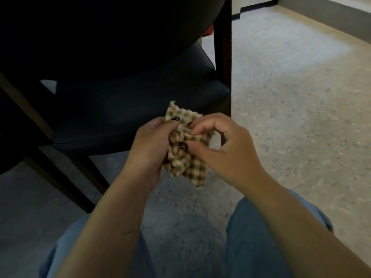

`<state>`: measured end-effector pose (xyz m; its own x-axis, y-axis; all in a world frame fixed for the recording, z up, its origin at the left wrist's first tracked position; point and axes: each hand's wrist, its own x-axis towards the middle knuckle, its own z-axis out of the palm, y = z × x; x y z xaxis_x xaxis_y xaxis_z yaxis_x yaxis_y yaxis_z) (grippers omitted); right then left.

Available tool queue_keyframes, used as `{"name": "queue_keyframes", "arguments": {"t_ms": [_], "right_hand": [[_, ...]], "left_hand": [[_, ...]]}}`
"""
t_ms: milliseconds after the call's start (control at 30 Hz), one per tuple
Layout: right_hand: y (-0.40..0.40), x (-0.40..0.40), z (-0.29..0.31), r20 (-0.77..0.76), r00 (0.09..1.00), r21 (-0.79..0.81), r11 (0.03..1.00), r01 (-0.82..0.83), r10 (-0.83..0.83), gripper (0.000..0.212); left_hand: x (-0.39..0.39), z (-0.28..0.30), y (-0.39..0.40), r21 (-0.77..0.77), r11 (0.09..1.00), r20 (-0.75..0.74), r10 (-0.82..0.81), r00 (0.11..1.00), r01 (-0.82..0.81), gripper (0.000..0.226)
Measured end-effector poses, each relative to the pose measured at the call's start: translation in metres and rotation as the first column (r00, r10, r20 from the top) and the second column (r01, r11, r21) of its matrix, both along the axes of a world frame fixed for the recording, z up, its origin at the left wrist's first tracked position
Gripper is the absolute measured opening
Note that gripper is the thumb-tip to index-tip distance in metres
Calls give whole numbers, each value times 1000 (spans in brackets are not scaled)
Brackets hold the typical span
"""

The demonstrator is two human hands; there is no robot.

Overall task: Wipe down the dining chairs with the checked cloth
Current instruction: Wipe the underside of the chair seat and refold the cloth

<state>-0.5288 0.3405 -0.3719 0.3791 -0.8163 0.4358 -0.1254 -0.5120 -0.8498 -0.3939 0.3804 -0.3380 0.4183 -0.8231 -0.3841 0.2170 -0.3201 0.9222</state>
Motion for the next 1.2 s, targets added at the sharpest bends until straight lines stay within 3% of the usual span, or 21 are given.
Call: {"name": "queue_keyframes", "arguments": {"t_ms": [100, 167, 267, 400, 500, 633, 700, 767, 833, 900, 1033, 1100, 1200], "right_hand": [[-2, -6, 2, -12, 1000, 89, 996, 17, -16, 12], [-3, -9, 2, -74, 997, 91, 996, 21, -14, 22], [-4, -12, -4, -175, 985, 5, 1000, 5, -4, 39], [-1, -16, -9, -238, 969, -183, 983, 16, -61, 31], [5, -17, -11, -296, 955, -231, 972, -54, -17, 29], [8, -16, -12, -241, 969, -336, 941, -34, -51, 14], [9, -20, -8, -94, 994, -279, 960, 32, -60, 9], [10, -24, -1, 51, 999, -48, 999, 20, -18, 19], [9, -25, 5, 190, 977, 243, 960, -142, 96, 33], [5, -24, 7, 232, 956, 376, 891, -256, 177, 39], [2, -14, 11, 61, 978, 281, 937, -209, 200, 33], [0, -9, 11, -81, 993, 158, 985, -72, 85, 25], [-2, -3, 9, -105, 992, 83, 993, 79, -71, 23]], "left_hand": [[3, 0, 3, -4, 1000, 62, -27, 998, 28, 17], [2, -1, 4, -9, 999, 54, -45, 998, 45, 18], [0, -3, 1, -22, 996, -6, -85, 996, 85, 21], [-5, -6, -2, -11, 996, -147, -91, 985, 90, 26], [-6, -7, -3, 31, 994, -213, -98, 972, 107, 29], [-1, -6, -2, 29, 991, -187, -124, 974, 132, 28], [5, -10, -1, -20, 988, -38, -153, 988, 152, 27], [11, -15, -1, -65, 978, 23, -196, 980, 197, 29], [16, -17, 1, -105, 968, -54, -233, 971, 227, 30], [21, -17, 3, -143, 959, -137, -265, 955, 245, 32], [25, -14, 5, -162, 920, -126, -377, 918, 356, 38], [27, -11, 6, -125, 896, -105, -440, 892, 427, 46], [31, -9, 10, -128, 841, -27, -533, 845, 526, 41]]}}
